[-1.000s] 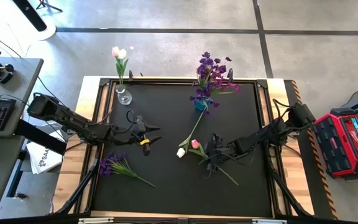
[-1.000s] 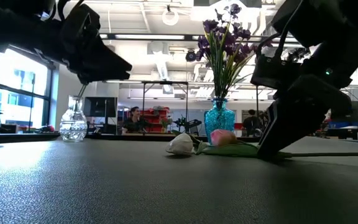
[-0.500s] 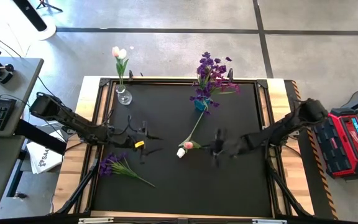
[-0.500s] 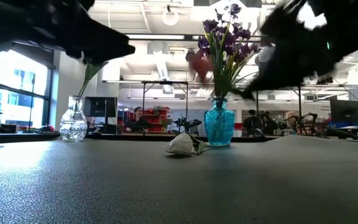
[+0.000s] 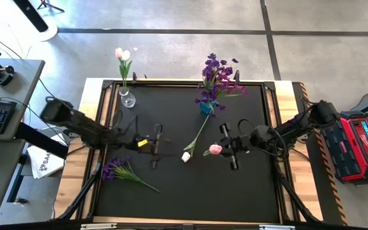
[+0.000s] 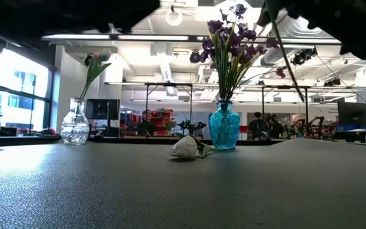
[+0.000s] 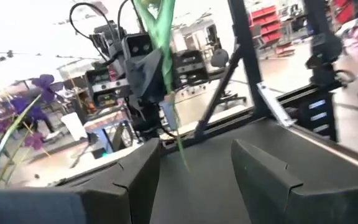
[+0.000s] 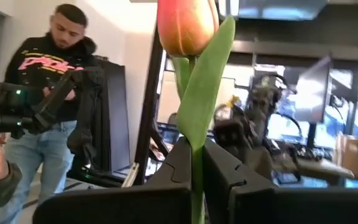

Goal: Sort flowers into vase by color
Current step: Put the pink tulip into the transparent vase

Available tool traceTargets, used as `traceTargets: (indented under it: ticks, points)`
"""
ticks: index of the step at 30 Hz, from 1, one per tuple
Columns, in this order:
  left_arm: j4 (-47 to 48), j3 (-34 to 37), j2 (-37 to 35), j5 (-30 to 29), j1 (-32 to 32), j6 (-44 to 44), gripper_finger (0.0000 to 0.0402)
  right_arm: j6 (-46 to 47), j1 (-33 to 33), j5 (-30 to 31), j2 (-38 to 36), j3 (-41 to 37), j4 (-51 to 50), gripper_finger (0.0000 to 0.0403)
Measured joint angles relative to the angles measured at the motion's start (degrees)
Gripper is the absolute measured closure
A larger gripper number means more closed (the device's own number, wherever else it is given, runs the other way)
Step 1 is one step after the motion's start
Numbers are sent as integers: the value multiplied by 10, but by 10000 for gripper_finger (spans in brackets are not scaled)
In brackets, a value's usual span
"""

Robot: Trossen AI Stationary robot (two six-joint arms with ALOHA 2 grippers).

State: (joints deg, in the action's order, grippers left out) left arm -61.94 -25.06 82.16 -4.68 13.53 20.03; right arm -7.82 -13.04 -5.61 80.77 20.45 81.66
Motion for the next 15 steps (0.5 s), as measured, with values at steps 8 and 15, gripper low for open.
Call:
traceTargets:
  ticks: [8,15]
  points:
    - [-19,-160,167,55,-46,31,216,-36,-2,-15,0,32,-15,402]
    - [-16,-282,247,55,-59,7,216,-30,-1,-13,0,32,-27,402]
